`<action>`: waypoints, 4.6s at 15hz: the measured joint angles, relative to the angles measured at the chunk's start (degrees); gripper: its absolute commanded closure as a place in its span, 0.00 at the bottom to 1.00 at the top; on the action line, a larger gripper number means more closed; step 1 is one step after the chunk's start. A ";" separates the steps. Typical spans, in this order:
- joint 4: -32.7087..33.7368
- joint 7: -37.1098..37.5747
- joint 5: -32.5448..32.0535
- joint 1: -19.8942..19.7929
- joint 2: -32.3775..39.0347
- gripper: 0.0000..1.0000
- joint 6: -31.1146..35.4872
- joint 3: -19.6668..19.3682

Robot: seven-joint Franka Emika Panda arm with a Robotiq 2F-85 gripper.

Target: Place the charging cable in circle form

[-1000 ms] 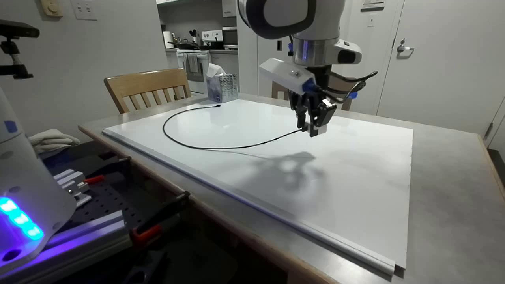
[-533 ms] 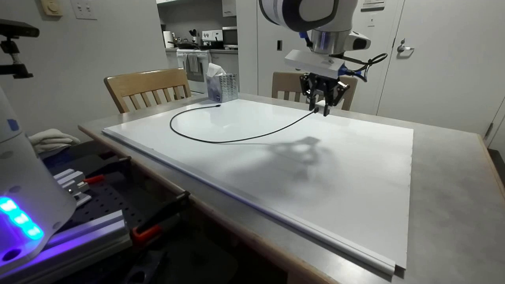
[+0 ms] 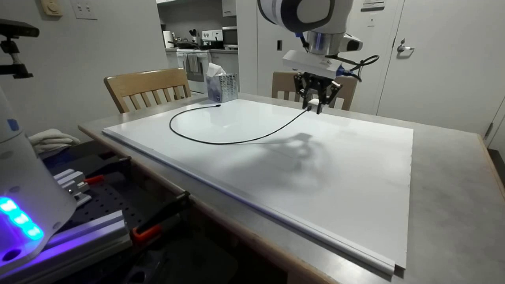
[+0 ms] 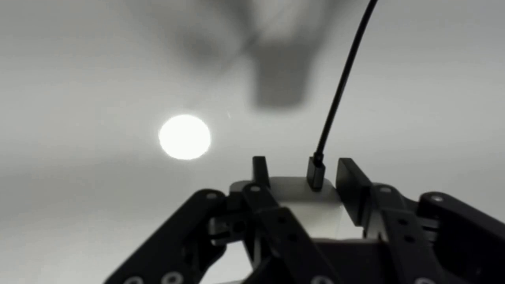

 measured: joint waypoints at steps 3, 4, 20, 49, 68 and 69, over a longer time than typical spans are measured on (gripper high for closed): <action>2.00 -6.50 2.66 0.43 0.19 0.78 -3.77 3.87; 2.12 -9.18 3.48 0.74 0.19 0.53 -4.10 4.80; 1.99 -26.98 2.24 8.40 1.11 0.53 -8.59 4.11; -0.32 -48.51 -6.93 17.79 1.46 0.53 -14.10 4.79; 3.17 -74.83 -21.33 24.26 7.60 0.78 -3.99 5.29; 3.16 -76.82 -22.21 24.44 7.77 0.53 -3.39 5.44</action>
